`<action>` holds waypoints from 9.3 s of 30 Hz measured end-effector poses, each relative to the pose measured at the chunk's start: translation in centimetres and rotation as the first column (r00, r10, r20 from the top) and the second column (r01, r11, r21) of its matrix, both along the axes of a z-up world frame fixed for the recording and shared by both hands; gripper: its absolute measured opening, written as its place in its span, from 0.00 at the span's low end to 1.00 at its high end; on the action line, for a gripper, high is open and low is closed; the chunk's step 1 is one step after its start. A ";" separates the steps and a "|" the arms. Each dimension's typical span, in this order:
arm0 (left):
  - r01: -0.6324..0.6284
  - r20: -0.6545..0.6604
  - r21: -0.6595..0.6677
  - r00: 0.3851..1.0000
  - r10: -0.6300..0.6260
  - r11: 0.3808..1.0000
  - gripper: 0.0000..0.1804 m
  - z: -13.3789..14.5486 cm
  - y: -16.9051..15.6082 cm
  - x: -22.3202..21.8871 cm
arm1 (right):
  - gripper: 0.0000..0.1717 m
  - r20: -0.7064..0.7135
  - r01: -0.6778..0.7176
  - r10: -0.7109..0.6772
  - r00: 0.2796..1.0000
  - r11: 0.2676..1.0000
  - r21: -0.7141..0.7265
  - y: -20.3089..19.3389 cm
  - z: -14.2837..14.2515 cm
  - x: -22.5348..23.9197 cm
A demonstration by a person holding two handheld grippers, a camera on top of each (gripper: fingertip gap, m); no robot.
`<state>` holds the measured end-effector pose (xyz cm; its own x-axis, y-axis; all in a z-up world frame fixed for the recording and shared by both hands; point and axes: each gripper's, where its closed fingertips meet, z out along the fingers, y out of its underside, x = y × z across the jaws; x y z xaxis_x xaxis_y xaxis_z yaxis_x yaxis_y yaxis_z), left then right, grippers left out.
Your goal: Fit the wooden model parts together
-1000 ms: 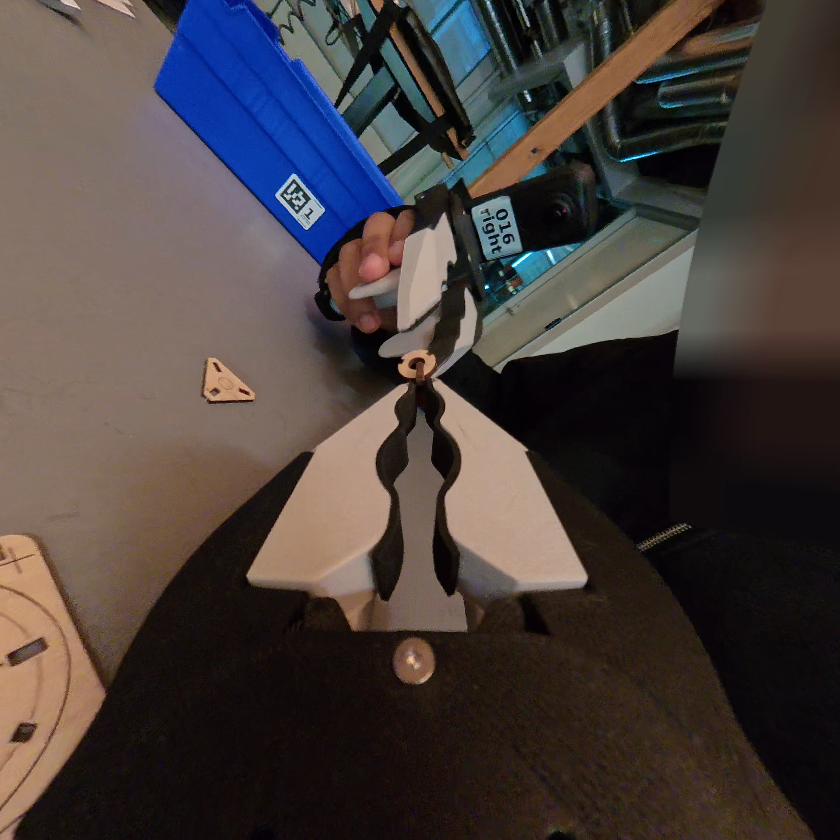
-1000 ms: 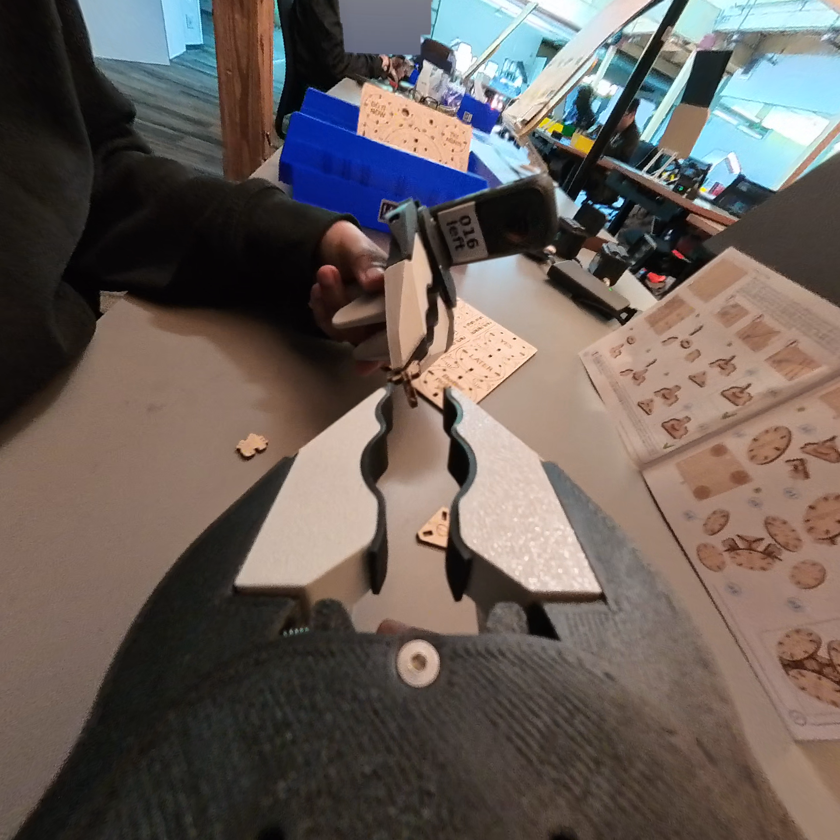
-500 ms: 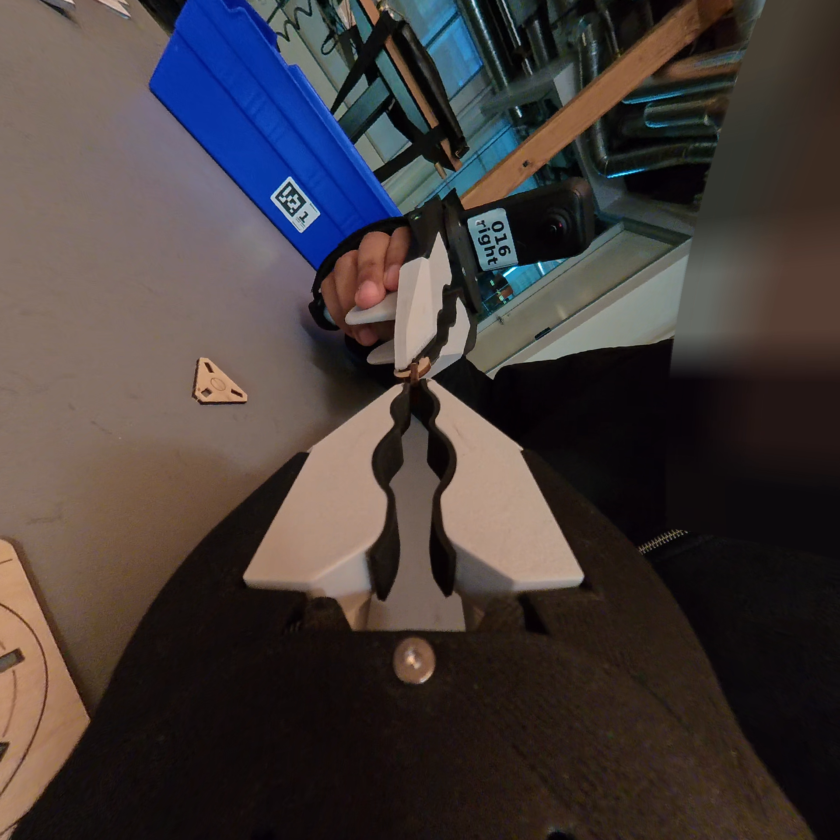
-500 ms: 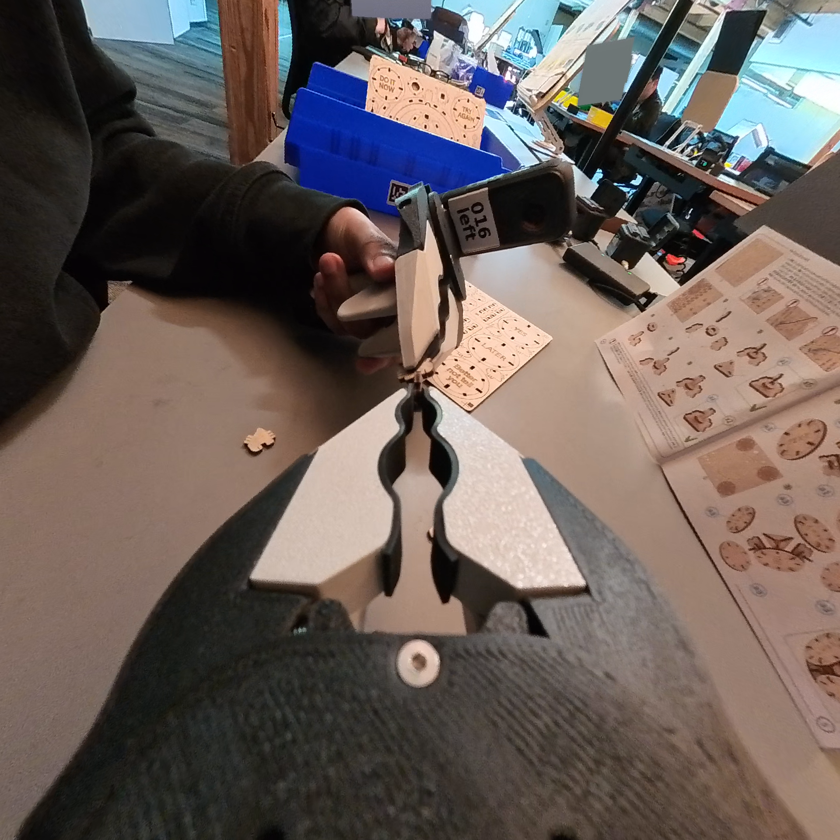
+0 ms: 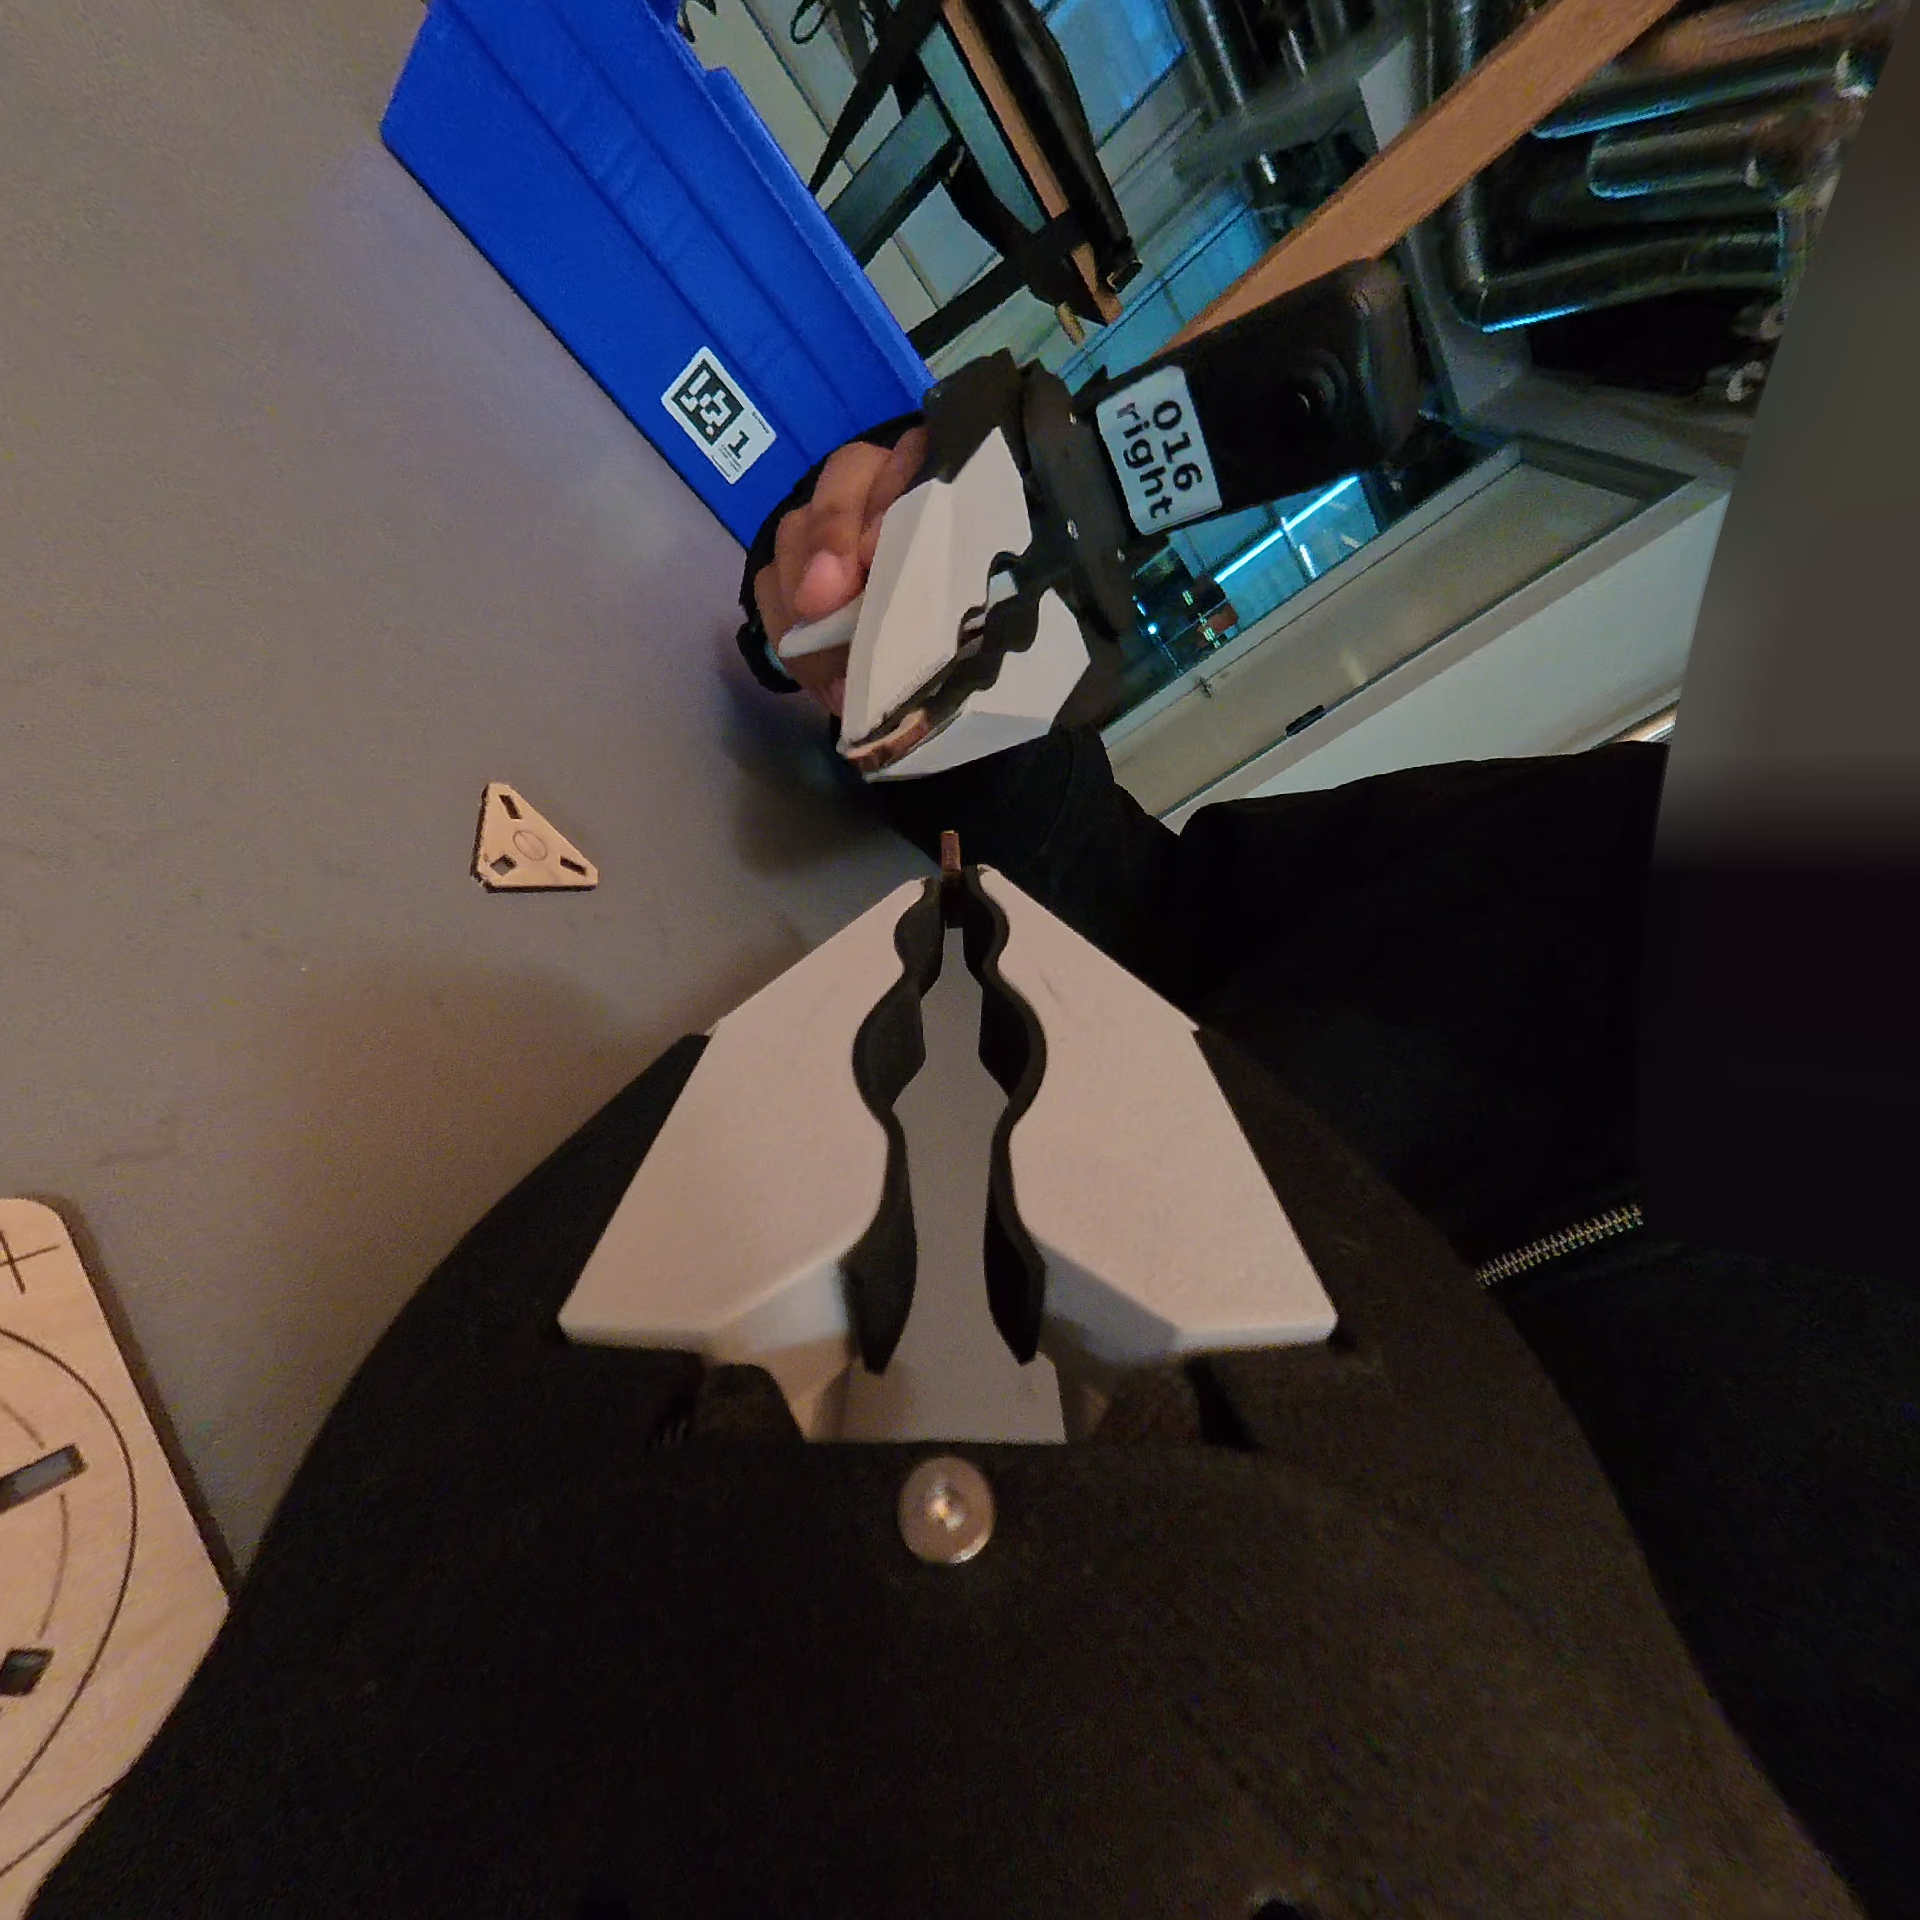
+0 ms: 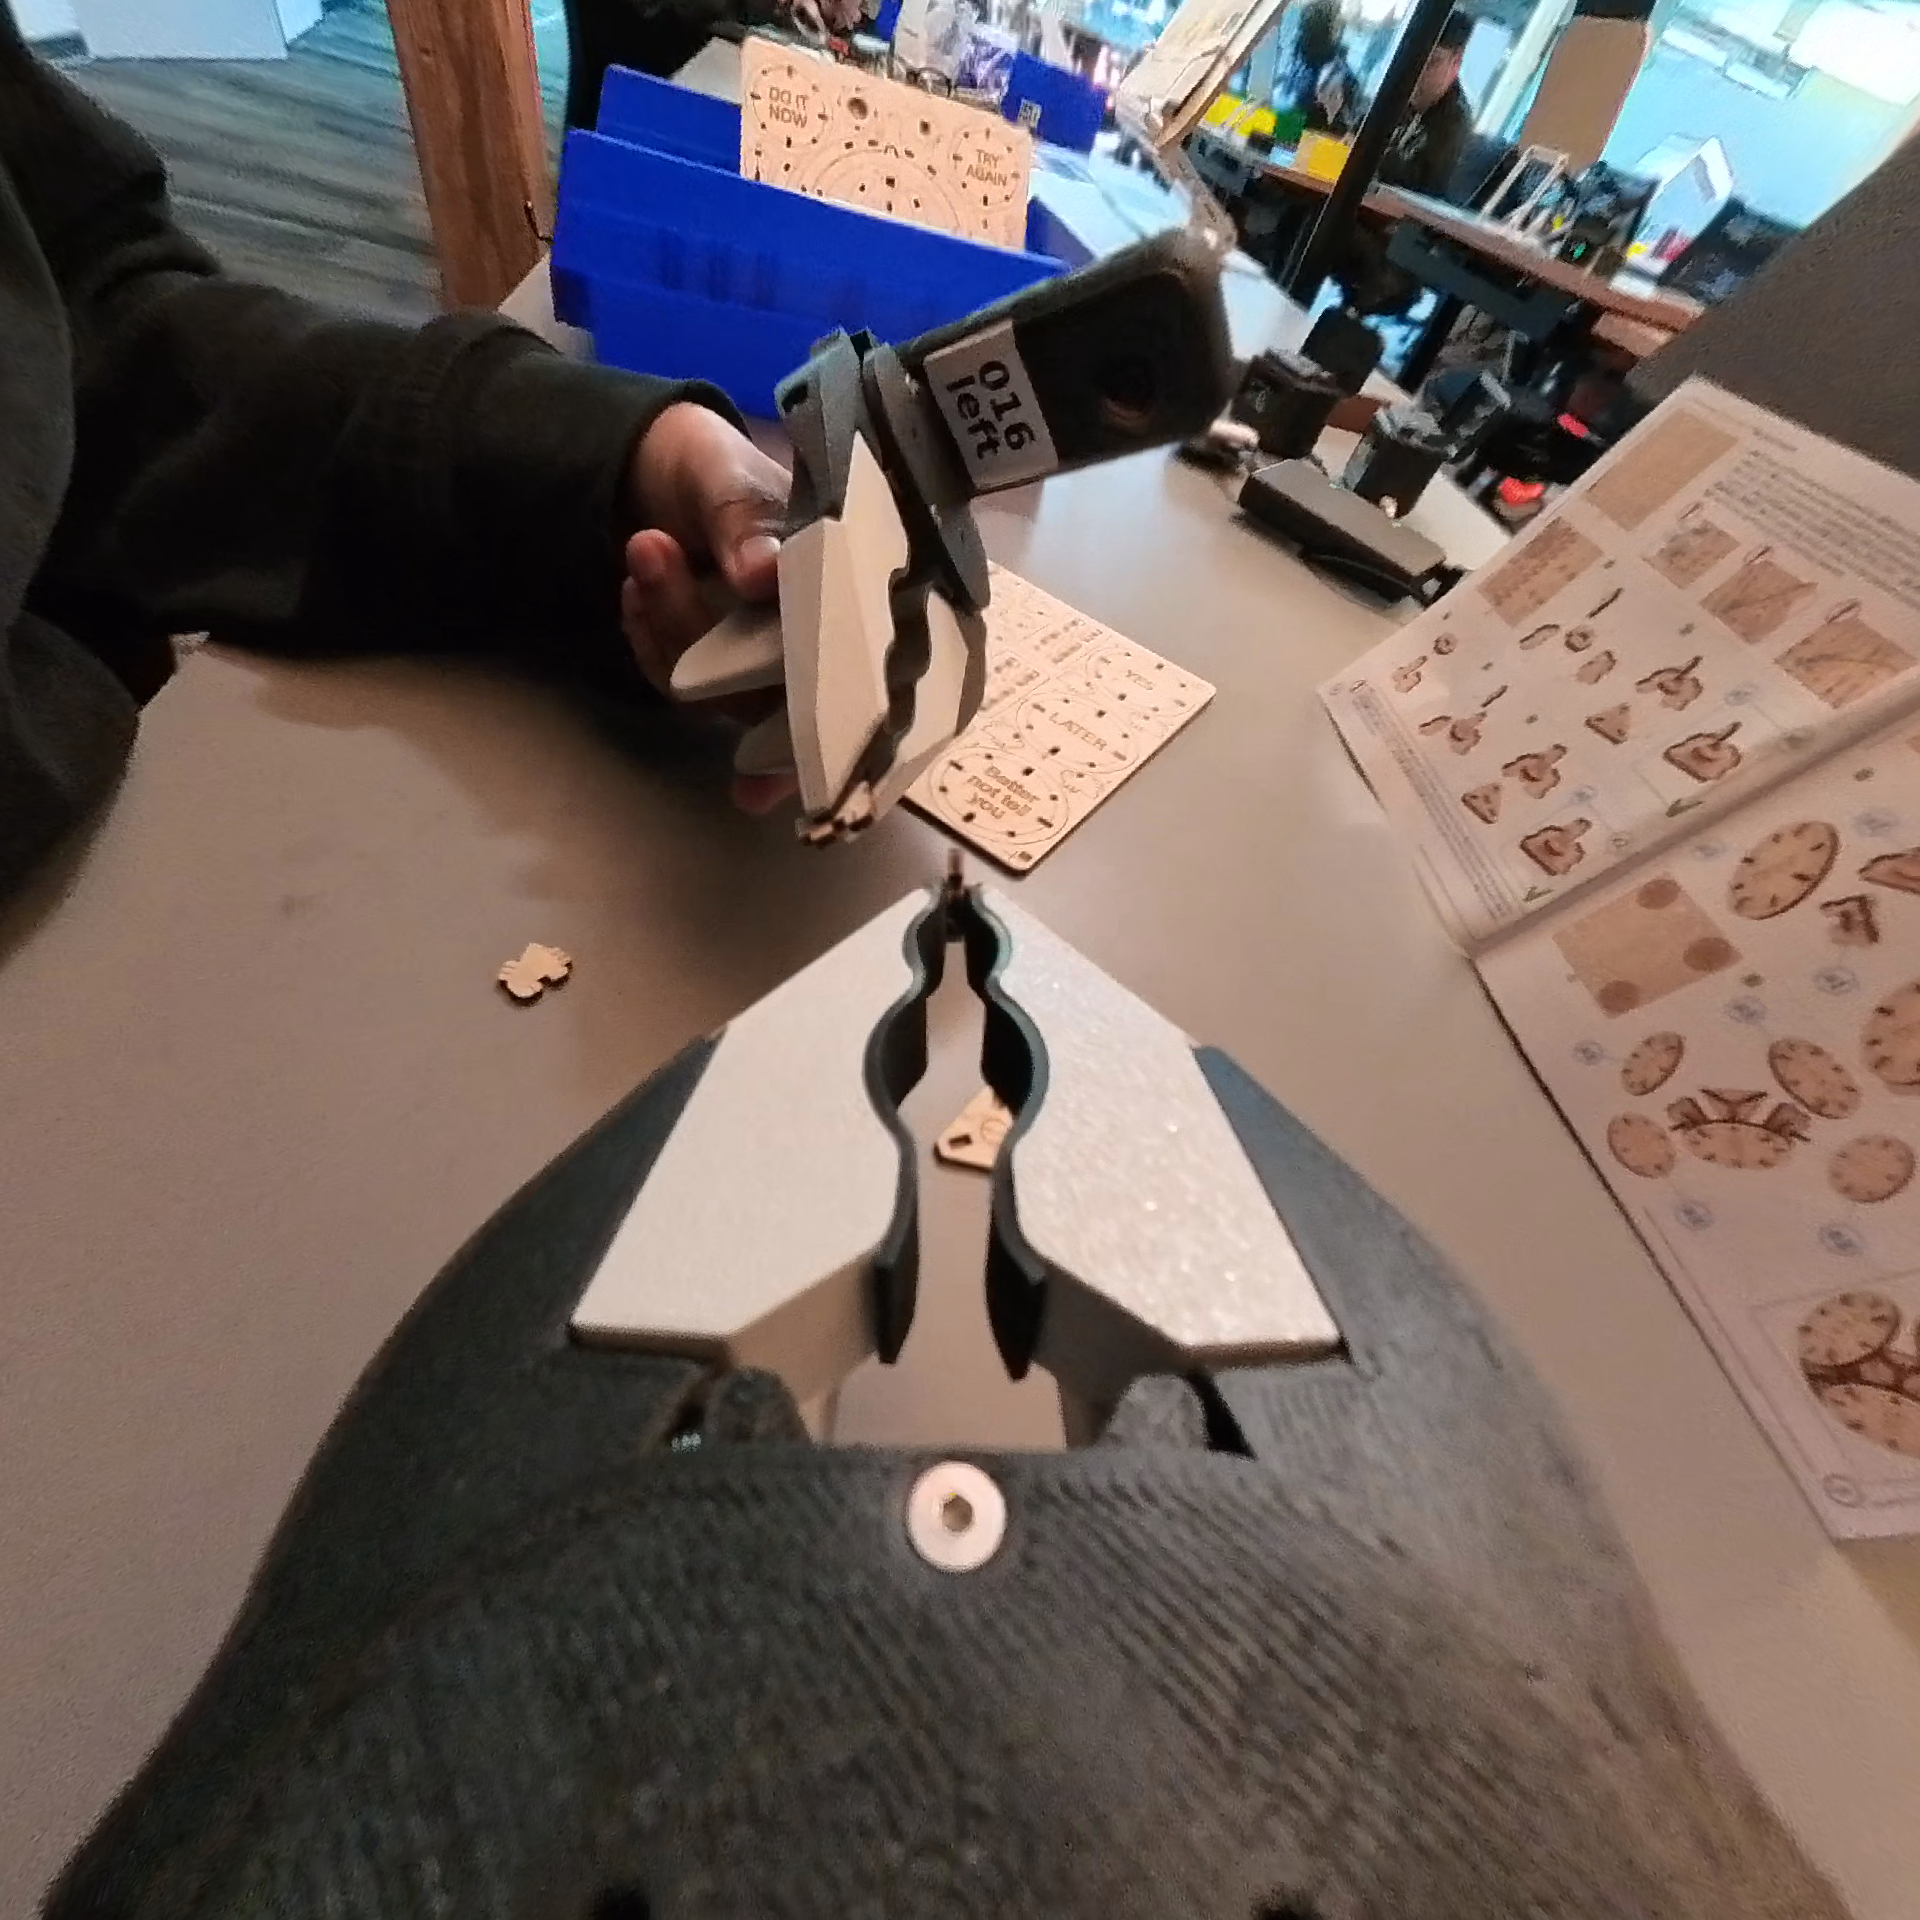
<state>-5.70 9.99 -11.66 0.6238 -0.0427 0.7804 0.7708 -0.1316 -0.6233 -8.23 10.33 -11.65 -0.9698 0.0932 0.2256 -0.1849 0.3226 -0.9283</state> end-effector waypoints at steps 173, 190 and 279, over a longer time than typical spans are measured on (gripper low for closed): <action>-0.072 0.086 0.134 0.994 0.060 0.988 0.00 1.5 0.3 -0.9 | 0.09 -0.123 -0.013 0.012 0.992 1.000 -0.005 -1.6 0.8 1.4; -0.213 0.086 0.142 0.976 0.202 0.967 0.00 1.9 -1.5 -3.4 | 0.18 -0.047 -0.032 0.036 0.998 0.996 0.084 -0.4 -0.5 1.3; -0.156 0.291 0.197 0.952 0.095 0.968 0.00 2.0 -1.3 -2.7 | 0.06 -0.893 0.270 -0.015 0.449 0.955 0.120 -1.4 1.6 1.0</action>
